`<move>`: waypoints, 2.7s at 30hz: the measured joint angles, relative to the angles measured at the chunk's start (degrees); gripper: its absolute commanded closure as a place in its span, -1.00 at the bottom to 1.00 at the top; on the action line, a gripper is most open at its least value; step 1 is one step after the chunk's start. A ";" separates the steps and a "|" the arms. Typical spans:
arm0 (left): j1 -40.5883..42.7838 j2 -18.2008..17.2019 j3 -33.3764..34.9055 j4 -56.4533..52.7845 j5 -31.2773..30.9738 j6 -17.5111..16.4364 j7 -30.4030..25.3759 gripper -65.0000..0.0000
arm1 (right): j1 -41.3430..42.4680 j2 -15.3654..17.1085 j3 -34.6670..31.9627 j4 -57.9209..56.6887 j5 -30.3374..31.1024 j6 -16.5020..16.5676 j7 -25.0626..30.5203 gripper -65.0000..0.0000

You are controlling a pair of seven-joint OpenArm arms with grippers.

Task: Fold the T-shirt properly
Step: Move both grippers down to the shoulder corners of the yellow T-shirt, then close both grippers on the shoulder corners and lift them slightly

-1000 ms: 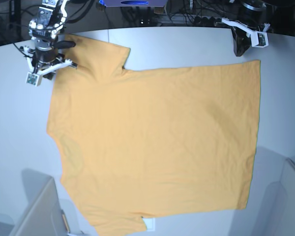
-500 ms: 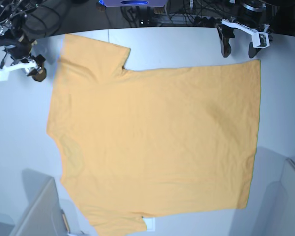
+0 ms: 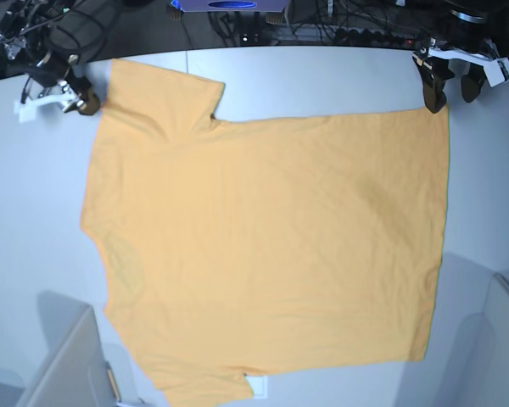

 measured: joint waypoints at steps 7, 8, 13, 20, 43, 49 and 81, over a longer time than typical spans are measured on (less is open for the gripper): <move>-0.07 0.20 0.02 -0.02 0.00 -0.11 0.00 -0.59 | -0.17 2.69 -6.32 -4.24 1.40 3.98 2.36 0.03; -0.09 0.20 0.02 -0.02 0.00 -0.11 -0.02 -0.59 | -0.68 2.54 -7.19 -4.11 2.03 4.20 2.43 0.03; -0.61 0.33 0.00 -2.10 -0.20 -0.55 0.00 -0.59 | -1.53 2.27 -11.21 -2.91 2.05 5.20 2.58 0.03; -4.02 0.42 0.13 -9.33 -0.39 -0.24 0.17 -0.59 | -1.60 2.43 -14.99 -2.67 2.25 5.64 2.60 0.09; -25.51 8.74 -14.25 -19.87 -4.02 -1.55 35.43 -0.36 | -2.08 1.14 -15.89 -3.52 1.79 5.40 1.25 1.00; -28.06 9.20 -14.56 -21.42 -3.56 -1.09 37.68 0.06 | -2.38 1.14 -15.89 -3.48 1.79 5.40 1.53 1.00; -24.85 10.80 -17.49 -15.65 -2.67 -0.26 39.93 1.00 | -6.75 0.90 -15.89 6.38 0.09 4.98 0.42 1.00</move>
